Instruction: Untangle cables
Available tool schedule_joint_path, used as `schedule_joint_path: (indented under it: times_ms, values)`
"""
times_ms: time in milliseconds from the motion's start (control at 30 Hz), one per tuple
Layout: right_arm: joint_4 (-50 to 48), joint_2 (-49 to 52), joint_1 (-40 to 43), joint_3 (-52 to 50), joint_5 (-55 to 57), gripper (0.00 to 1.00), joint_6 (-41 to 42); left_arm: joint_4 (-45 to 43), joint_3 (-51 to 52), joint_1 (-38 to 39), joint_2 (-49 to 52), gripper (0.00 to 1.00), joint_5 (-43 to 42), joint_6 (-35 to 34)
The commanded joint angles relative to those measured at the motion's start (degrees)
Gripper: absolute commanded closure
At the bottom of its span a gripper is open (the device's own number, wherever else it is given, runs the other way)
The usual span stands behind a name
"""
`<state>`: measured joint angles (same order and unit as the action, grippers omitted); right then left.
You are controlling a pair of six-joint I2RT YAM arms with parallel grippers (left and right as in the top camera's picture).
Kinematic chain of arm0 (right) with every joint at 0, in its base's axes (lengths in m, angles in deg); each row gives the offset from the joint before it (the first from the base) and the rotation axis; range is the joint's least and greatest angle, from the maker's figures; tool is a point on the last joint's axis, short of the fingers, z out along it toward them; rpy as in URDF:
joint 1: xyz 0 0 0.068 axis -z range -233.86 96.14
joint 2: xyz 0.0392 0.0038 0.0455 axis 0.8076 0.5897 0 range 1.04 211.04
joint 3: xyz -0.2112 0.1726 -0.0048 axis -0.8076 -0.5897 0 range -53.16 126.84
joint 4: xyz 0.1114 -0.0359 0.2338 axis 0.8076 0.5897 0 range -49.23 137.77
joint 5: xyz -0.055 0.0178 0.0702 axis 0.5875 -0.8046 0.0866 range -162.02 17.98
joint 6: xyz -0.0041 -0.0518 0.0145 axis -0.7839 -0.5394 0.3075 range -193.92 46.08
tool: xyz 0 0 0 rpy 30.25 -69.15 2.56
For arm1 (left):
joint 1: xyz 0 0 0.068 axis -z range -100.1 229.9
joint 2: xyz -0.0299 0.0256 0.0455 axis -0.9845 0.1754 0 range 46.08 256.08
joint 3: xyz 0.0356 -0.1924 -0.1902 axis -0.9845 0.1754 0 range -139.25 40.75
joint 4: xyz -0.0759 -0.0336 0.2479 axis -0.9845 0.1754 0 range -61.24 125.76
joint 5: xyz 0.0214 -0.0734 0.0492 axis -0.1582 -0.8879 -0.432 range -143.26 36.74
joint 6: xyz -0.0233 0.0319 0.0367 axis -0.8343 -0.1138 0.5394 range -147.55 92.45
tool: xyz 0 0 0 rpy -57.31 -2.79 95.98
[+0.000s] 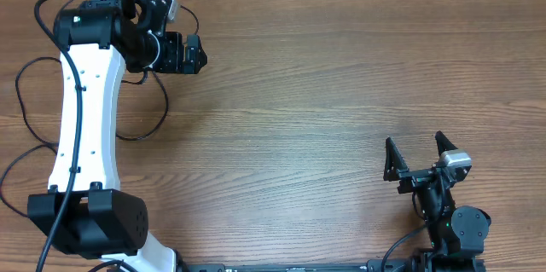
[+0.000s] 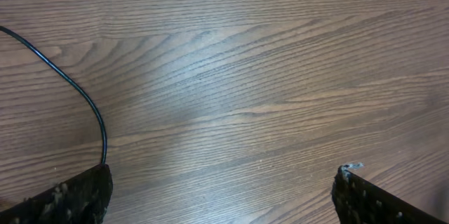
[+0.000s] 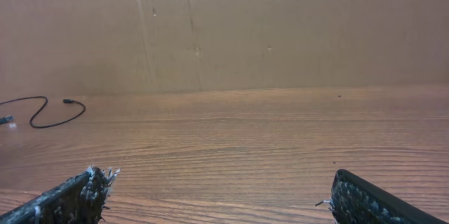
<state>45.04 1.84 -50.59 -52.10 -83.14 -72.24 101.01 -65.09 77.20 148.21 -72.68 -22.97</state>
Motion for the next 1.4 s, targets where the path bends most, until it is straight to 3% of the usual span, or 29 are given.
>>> schedule_joint_path:
  times_ms: [0,567,1100,1367]
  values:
    - [-0.4,-0.6,-0.3,-0.6,0.6,0.0,-0.2,-0.1,-0.8,0.2,1.0,0.0,0.5,-0.5]
    - [-0.4,-0.6,-0.3,-0.6,0.6,0.0,-0.2,-0.1,-0.8,9.4,-11.4,0.01,0.5,-0.5]
    - [-0.4,-0.6,-0.3,-0.6,0.6,0.0,-0.2,0.0,-0.8,9.6,-25.2,0.0,3.5,-0.5]
    - [-0.4,-0.6,-0.3,-0.6,0.6,0.0,-0.2,5.1,1.1,9.6,-31.6,0.0,4.6,-0.3]
